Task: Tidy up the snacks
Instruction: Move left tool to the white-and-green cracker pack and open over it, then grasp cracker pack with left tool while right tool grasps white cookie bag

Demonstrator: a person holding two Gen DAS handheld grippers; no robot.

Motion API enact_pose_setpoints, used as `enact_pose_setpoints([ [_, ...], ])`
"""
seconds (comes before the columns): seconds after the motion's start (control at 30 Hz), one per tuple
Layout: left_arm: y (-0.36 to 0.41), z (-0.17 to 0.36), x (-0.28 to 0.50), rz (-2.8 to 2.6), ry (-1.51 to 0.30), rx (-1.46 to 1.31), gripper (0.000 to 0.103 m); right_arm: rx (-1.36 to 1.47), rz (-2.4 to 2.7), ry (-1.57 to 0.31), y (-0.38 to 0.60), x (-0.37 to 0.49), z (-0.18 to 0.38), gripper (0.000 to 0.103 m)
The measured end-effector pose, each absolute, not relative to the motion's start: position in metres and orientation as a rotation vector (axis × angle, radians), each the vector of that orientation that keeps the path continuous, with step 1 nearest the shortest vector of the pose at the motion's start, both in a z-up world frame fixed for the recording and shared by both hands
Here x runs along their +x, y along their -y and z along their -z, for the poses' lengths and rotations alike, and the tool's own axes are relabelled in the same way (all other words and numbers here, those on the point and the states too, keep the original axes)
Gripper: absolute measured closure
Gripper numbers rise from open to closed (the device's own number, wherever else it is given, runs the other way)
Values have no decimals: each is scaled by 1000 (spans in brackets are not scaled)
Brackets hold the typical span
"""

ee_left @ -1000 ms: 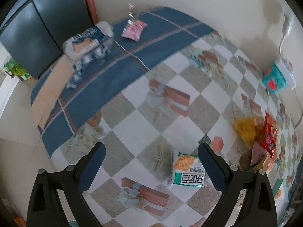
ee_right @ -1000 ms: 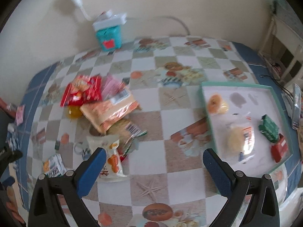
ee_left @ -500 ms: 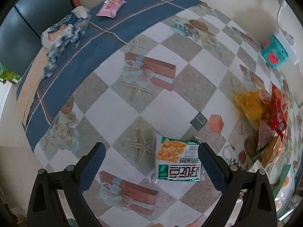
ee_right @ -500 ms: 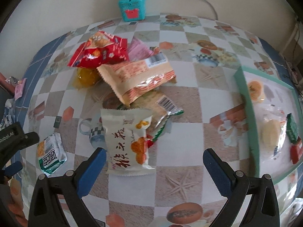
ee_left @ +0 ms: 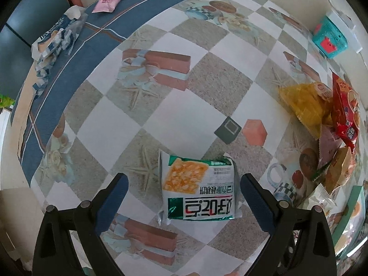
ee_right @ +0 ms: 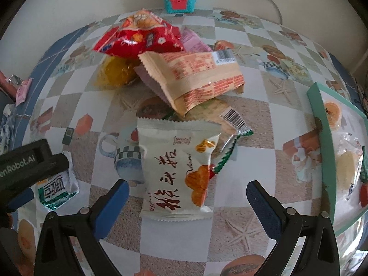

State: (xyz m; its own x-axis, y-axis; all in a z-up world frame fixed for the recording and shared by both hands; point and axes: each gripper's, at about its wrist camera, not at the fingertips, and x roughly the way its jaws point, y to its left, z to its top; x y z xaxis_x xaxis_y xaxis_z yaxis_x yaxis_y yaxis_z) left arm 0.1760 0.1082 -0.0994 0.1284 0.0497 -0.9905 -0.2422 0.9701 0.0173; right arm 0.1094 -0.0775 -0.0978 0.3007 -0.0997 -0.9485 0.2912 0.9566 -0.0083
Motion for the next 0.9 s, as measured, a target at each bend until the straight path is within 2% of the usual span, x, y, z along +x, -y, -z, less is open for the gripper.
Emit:
enact_pose_setpoints([
  [0.4,-97,105,180,-190,-1440,-132,5,128,265,-1233,59,113,106,1],
  [0.5,-94,105,180,-194,-1433,-128,5,122,273,-1233,54,114,107,8],
  [0.57,-94,104,180,-192,-1430,-132,5,118,273,-1222,53,114,105,16],
  [0.6,-95,101,179,-190,-1429,-135,6,118,272,-1217,53,112,102,24],
  [0.67,-91,100,179,-183,-1424,-134,17,124,268,-1209,57,111,98,34],
  [0.7,-90,99,179,-182,-1422,-130,32,133,263,-1206,58,112,97,42],
  [0.73,-88,98,179,-181,-1420,-129,35,137,257,-1205,59,112,96,48],
  [0.9,-82,90,178,-160,-1406,-119,45,145,251,-1211,64,111,93,48],
])
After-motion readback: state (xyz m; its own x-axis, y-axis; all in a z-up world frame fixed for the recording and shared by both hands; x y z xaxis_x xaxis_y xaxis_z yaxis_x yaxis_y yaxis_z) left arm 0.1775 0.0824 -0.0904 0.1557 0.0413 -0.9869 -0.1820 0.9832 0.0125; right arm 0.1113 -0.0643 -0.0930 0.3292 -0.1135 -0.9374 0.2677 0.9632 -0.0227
